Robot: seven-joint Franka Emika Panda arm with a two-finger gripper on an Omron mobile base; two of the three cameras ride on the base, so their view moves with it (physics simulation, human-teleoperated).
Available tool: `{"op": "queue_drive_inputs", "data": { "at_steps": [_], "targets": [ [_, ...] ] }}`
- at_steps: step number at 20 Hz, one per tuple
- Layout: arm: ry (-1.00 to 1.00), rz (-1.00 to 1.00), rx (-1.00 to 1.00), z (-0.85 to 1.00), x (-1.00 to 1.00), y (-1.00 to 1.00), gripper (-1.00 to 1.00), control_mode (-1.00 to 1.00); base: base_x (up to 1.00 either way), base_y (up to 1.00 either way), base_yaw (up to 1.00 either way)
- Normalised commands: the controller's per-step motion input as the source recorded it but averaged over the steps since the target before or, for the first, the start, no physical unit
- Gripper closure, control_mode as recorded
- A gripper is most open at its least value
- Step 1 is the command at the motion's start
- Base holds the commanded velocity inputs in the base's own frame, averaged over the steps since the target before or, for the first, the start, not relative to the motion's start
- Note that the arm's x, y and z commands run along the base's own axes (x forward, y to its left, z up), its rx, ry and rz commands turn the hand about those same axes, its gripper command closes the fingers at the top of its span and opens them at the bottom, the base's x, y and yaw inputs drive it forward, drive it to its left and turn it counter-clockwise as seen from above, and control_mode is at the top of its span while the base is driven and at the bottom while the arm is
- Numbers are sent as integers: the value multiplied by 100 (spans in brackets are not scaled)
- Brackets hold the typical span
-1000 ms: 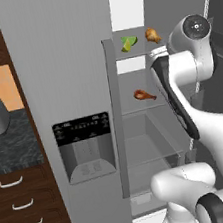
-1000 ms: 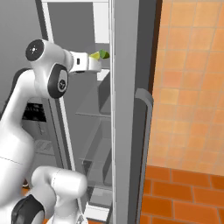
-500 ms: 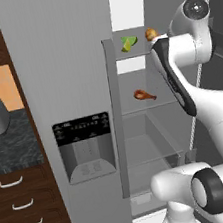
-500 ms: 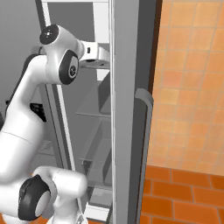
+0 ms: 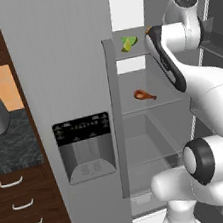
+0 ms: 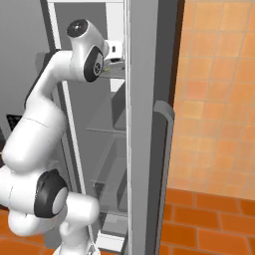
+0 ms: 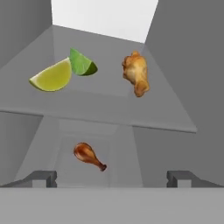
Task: Place one lemon wedge and one chicken drumstick in each tupperware on the nearby counter, to pack two identical lunches.
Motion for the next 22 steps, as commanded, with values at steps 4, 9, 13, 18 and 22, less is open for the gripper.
{"op": "queue_drive_inputs", "data": {
  "at_steps": [4,9,13,18,22],
  "targets": [
    [1,2,0,0,22,-34,-100,-100,0,0,0],
    [0,0,0,0,28,-16,-100,-100,0,0,0],
    [0,0,0,-13,35,-10,-100,-100,0,0,0],
    [2,1,3,-16,43,-13,-100,-100,0,0,0],
    [10,3,1,-1,44,-18,-100,-100,0,0,0]
  ]
}}
